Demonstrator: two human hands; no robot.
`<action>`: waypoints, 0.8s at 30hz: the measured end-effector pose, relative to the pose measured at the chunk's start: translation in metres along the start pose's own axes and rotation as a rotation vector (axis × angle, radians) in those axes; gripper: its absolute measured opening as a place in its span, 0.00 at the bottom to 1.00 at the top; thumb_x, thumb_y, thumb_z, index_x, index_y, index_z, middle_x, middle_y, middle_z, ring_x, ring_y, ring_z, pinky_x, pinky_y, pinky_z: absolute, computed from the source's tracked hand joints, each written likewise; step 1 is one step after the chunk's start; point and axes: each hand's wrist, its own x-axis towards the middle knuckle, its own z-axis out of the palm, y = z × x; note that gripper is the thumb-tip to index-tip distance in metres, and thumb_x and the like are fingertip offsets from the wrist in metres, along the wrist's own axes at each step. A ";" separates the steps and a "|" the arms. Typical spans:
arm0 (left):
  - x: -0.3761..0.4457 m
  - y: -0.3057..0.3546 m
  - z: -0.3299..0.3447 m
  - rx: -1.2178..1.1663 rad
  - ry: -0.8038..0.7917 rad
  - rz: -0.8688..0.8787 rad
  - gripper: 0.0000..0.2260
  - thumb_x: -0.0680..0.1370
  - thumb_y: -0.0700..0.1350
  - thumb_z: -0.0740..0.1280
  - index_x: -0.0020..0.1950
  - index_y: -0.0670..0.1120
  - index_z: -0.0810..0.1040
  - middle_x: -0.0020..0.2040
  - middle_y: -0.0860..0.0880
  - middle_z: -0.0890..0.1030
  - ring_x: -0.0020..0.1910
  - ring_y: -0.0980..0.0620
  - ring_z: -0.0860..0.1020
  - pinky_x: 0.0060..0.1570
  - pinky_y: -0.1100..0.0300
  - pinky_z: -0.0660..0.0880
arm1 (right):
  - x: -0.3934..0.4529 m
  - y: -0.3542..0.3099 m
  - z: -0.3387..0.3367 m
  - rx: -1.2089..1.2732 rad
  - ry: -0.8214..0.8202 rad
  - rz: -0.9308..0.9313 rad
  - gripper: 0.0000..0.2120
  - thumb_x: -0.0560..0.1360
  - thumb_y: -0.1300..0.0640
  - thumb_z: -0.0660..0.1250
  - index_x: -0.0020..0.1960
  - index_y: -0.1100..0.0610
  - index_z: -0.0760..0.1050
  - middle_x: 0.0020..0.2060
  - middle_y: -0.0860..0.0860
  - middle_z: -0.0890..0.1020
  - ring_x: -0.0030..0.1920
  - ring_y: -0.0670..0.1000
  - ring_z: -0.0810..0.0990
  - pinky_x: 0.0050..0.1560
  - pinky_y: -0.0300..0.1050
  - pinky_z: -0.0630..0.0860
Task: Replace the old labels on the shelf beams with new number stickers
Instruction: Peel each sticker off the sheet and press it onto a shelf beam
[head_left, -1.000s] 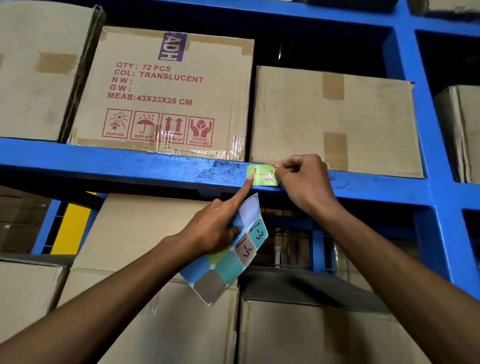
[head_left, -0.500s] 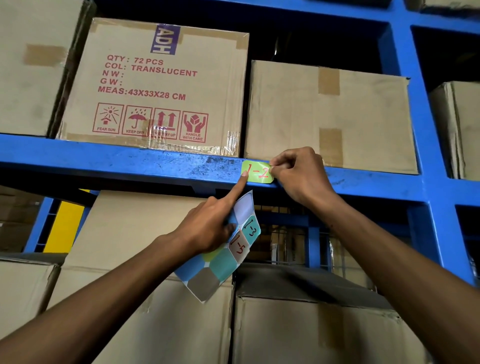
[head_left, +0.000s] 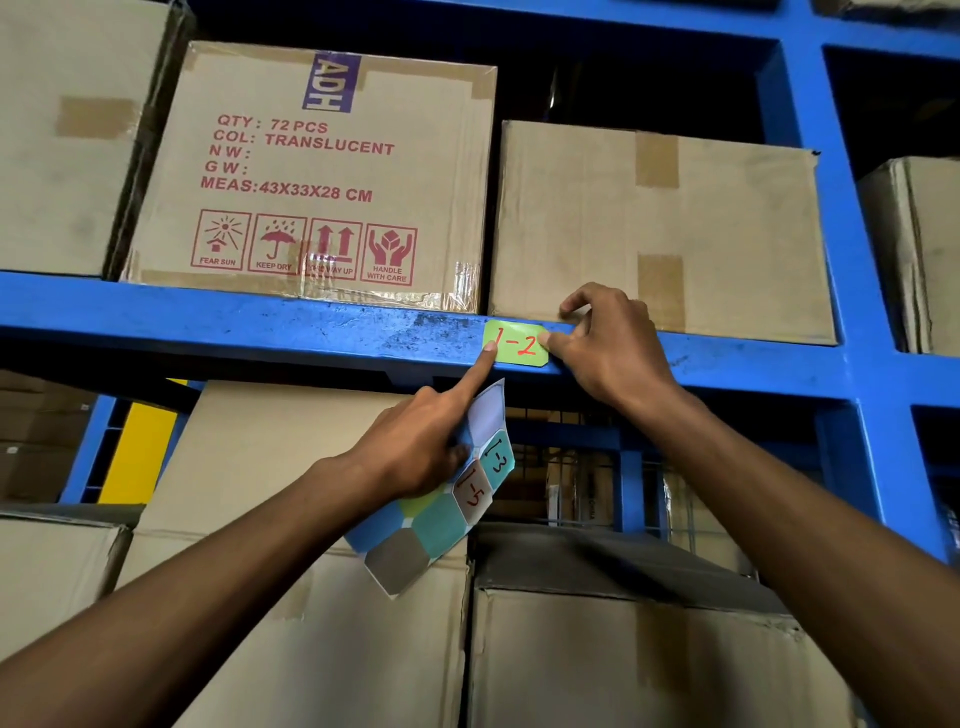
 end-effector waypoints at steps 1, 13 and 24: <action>0.000 0.000 -0.002 0.005 -0.010 -0.003 0.45 0.76 0.40 0.65 0.73 0.62 0.33 0.42 0.38 0.75 0.42 0.38 0.74 0.39 0.44 0.72 | -0.002 0.001 -0.001 -0.013 0.001 -0.017 0.12 0.71 0.54 0.70 0.53 0.55 0.75 0.47 0.56 0.81 0.50 0.55 0.78 0.49 0.52 0.77; 0.027 0.002 -0.028 0.041 -0.173 -0.012 0.47 0.74 0.37 0.67 0.73 0.60 0.32 0.35 0.47 0.67 0.38 0.39 0.72 0.42 0.49 0.73 | -0.024 0.017 0.015 -0.507 0.009 -0.498 0.23 0.74 0.60 0.60 0.68 0.52 0.68 0.71 0.58 0.64 0.70 0.58 0.61 0.65 0.54 0.59; 0.014 -0.006 -0.019 -0.002 -0.113 0.020 0.49 0.72 0.36 0.67 0.73 0.62 0.32 0.33 0.45 0.68 0.34 0.42 0.69 0.37 0.49 0.68 | -0.034 0.033 0.005 -0.508 0.036 -0.344 0.23 0.76 0.55 0.57 0.71 0.51 0.63 0.75 0.58 0.56 0.74 0.57 0.54 0.70 0.58 0.51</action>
